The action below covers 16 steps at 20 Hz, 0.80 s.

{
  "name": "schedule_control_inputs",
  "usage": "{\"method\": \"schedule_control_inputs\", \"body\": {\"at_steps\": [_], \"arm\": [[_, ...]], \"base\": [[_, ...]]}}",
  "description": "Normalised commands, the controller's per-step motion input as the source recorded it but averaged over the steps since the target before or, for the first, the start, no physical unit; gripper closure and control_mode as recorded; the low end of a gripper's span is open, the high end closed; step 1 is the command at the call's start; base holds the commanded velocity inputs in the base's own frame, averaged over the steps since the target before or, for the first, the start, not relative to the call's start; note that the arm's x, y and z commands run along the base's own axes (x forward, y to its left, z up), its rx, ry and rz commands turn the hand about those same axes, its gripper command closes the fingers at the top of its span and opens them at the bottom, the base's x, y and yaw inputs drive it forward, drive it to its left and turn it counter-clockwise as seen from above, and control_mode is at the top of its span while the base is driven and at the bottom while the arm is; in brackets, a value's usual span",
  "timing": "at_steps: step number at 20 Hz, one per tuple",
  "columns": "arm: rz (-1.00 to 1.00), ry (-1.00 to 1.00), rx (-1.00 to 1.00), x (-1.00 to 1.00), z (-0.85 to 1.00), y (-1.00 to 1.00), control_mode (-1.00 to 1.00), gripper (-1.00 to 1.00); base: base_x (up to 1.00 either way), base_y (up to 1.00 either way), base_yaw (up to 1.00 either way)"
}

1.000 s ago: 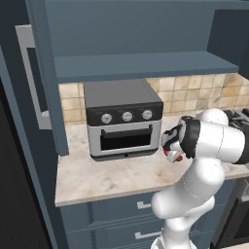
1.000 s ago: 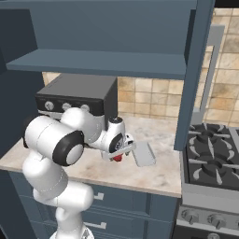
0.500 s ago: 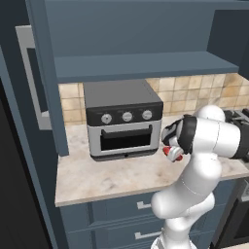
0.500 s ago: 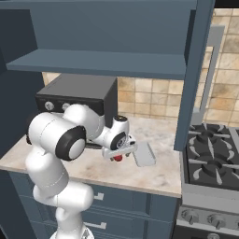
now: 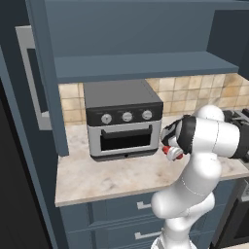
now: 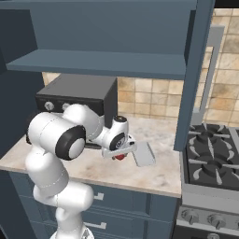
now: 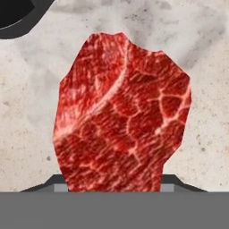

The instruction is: Retrieve the tupperware from the cabinet, then place the raw meat into the tupperware to avoid contamination.

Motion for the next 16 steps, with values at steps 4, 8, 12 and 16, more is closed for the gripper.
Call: {"method": "schedule_control_inputs", "body": {"at_steps": [4, 8, 12, 16], "arm": [[0.00, -0.02, 0.00, -0.03, -0.11, 0.24, -1.00, 1.00], [0.00, -0.03, 0.00, -0.08, 0.00, 0.15, -1.00, 1.00], [-0.01, 0.00, 0.00, -0.11, 0.01, 0.05, -1.00, 1.00], [-0.02, 0.00, 0.00, -0.04, 0.13, -0.02, -1.00, 1.00]], "base": [[0.00, 0.00, 0.00], [0.00, 0.00, 0.00], [0.00, 0.00, 0.00], [0.00, 0.00, 0.00]]}}
